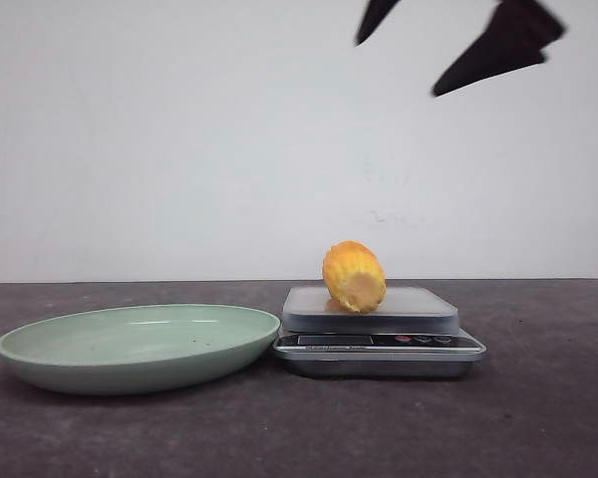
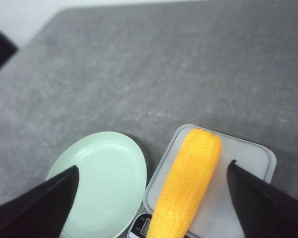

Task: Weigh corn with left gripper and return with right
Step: 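Lower the right gripper over the corn on the scale and close it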

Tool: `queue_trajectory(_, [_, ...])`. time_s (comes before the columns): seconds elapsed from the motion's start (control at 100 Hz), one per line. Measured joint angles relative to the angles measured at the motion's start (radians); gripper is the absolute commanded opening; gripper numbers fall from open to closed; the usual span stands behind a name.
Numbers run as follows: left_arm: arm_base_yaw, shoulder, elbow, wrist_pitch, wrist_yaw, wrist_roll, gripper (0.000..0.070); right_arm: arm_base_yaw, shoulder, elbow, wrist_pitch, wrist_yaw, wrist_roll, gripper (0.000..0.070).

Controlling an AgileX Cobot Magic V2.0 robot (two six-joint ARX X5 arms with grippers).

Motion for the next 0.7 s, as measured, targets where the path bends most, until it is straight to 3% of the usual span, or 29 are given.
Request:
queue_trajectory(0.24, [0.0, 0.0, 0.0, -0.034, 0.0, -0.077, 0.07, 0.052, 0.241, 0.184, -0.137, 0.072, 0.0, 0.0584])
queue_trajectory(0.63, [0.0, -0.001, 0.0, -0.038, 0.0, -0.109, 0.07, 0.102, 0.451, 0.193, -0.271, 0.079, 0.0, 0.0582])
queue_trajectory(0.7, [0.0, -0.001, 0.0, -0.038, 0.0, -0.109, 0.07, 0.106, 0.461, 0.193, -0.271, 0.079, 0.002, 0.0522])
